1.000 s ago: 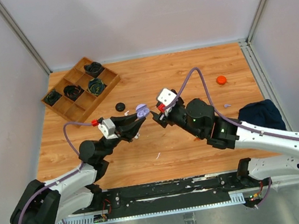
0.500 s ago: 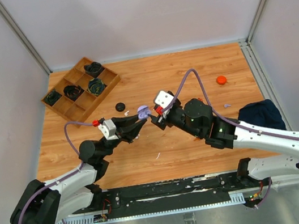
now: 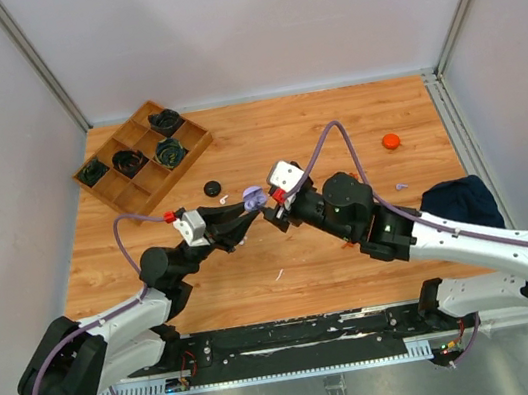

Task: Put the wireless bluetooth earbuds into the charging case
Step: Place the earbud in the charging case, then pick up the earbud from the center of the board.

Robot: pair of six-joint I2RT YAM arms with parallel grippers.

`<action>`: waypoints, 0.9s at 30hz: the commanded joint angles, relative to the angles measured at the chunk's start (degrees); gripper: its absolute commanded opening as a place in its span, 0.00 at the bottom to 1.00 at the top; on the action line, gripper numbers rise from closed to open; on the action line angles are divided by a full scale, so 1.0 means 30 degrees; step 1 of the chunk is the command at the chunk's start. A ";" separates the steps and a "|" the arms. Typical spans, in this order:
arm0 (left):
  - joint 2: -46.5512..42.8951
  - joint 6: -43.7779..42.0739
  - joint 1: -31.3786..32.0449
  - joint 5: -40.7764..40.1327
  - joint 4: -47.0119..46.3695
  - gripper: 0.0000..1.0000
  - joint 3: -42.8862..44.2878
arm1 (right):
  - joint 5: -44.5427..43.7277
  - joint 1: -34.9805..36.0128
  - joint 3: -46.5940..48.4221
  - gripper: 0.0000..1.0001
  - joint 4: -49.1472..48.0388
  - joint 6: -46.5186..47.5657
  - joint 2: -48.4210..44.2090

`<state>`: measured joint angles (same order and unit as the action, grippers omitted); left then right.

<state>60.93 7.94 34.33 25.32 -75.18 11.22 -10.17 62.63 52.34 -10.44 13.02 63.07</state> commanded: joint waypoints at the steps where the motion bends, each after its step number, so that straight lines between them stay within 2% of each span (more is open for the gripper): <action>1: -0.0191 -0.0396 0.0130 0.0063 -0.0129 0.00 0.0127 | 0.0082 -0.0227 0.0880 0.63 -0.0464 -0.0747 0.0428; 10: -0.0354 -0.0539 0.0137 0.0094 0.0241 0.00 0.0168 | -0.0097 -0.0223 0.1496 0.62 -0.0220 -0.1406 0.1074; 17: -0.0650 -0.0826 0.0130 -0.0642 0.0300 0.00 -0.0148 | -0.0811 -0.0274 0.1638 0.64 0.1149 -0.0957 -0.0054; 24: -0.1080 -0.0994 0.0130 -0.1255 0.0362 0.00 -0.0657 | -0.2169 -0.0586 0.2678 0.65 0.5045 -0.0590 -0.0546; 27: -0.1533 -0.1273 0.0130 -0.1610 0.0424 0.00 -0.1041 | -0.2315 -0.1553 0.2942 0.66 0.7068 -0.1338 -0.0682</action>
<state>58.54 6.11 34.33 22.68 -73.12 9.61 -14.11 62.19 58.72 1.02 10.57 62.33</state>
